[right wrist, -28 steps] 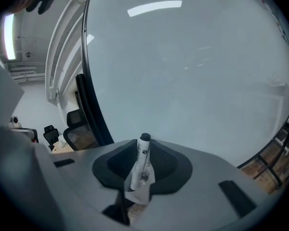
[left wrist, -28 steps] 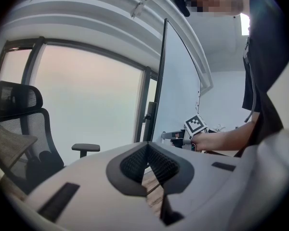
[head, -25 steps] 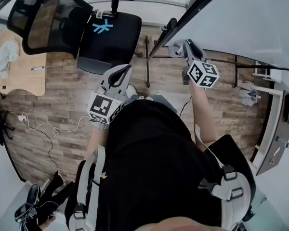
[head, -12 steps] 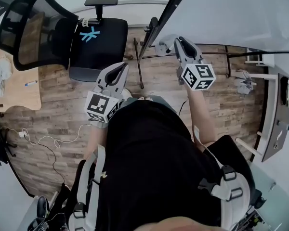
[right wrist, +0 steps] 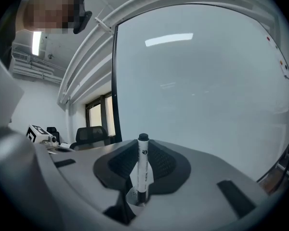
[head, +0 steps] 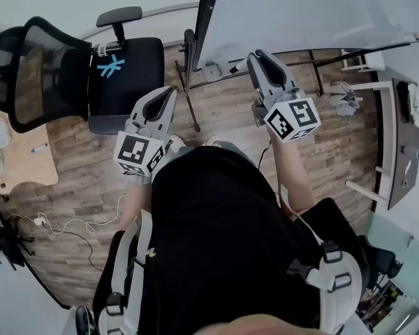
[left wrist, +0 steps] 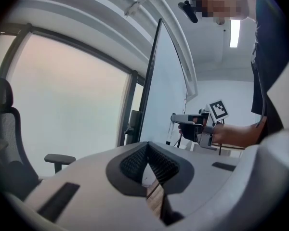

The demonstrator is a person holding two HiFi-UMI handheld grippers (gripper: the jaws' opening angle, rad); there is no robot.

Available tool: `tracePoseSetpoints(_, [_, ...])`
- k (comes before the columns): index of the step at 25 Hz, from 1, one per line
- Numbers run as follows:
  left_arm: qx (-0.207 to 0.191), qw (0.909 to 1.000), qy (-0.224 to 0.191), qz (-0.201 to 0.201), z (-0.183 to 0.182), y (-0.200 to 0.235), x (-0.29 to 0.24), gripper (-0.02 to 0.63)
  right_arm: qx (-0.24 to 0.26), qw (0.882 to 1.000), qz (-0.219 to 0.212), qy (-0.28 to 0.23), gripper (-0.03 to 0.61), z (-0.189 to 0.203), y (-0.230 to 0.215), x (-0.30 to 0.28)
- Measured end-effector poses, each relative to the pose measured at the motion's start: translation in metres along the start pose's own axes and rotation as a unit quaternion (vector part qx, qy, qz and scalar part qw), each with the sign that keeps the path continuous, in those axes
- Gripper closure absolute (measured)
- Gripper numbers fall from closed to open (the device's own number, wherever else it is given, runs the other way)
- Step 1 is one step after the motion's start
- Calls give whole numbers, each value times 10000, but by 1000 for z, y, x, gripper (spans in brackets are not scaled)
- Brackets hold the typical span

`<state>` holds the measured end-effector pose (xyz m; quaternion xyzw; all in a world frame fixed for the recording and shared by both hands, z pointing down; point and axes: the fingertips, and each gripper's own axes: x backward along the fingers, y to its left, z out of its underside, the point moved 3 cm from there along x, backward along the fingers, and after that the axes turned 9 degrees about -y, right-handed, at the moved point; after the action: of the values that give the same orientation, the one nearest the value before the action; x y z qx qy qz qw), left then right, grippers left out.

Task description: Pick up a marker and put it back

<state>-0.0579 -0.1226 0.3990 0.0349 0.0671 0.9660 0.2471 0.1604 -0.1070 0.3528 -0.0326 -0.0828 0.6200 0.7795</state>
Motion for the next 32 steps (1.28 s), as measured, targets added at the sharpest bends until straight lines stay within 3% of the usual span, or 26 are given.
tracePoseSetpoints(12, [-32,9973,-128,717,-13,-26,-46,607,369,9983,392,-221,506,-46,-12,57])
tracePoseSetpoints(23, [-71,9929,-133,1182,-20,-50,-75,607,499,9947,860,-263,506,-60,-26,112])
tracePoseSetpoints(32, [-30,9909,-102,1342,-14,-63,-88,607,513,9922,1113,-217,506,-56,-32,138])
